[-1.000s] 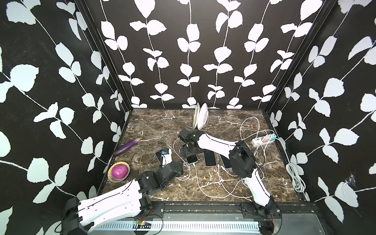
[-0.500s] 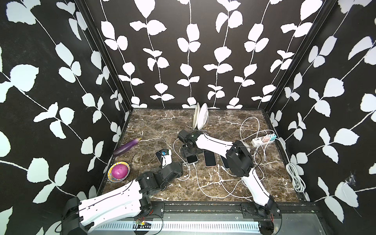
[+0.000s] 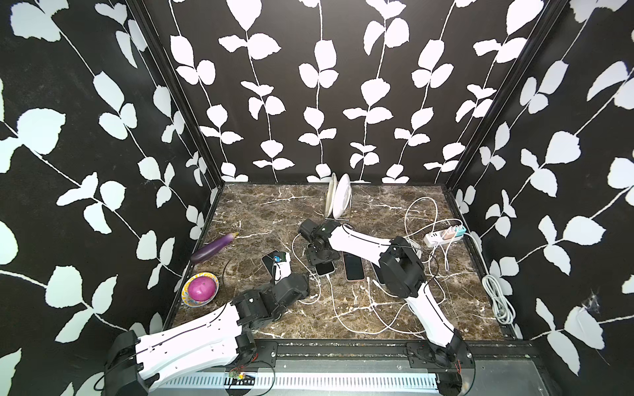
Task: Unplug the charging cable from the phone
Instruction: Pick up the phone at the center of the board.
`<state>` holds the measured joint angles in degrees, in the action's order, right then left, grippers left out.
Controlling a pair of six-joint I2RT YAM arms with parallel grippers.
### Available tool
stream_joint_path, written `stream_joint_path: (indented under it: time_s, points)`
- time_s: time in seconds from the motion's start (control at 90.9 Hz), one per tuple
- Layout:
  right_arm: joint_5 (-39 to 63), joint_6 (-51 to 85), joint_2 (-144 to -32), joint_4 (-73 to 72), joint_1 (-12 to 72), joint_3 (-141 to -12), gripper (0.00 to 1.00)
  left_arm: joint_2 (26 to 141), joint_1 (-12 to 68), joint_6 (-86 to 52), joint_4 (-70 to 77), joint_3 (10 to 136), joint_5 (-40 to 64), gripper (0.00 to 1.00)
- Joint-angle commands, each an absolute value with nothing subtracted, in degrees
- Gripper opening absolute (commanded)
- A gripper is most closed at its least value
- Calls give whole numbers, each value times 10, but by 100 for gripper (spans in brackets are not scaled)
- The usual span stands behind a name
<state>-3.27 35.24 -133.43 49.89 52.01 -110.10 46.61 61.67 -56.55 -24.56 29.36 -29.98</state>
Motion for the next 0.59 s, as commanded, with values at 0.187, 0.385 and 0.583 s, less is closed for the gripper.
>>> stream_joint_path:
  time_s: [0.187, 0.385, 0.583]
  points:
    - [-39, 350, -1307, 461, 518, -1036, 24, 476, 614, -564, -163, 257, -262, 73]
    - [-30, 337, -1245, 394, 518, -980, 0, 493, 615, -565, -130, 246, -246, 72]
    - [-26, 332, -1166, 335, 518, -924, 0, 500, 615, -559, -51, 212, -213, 70]
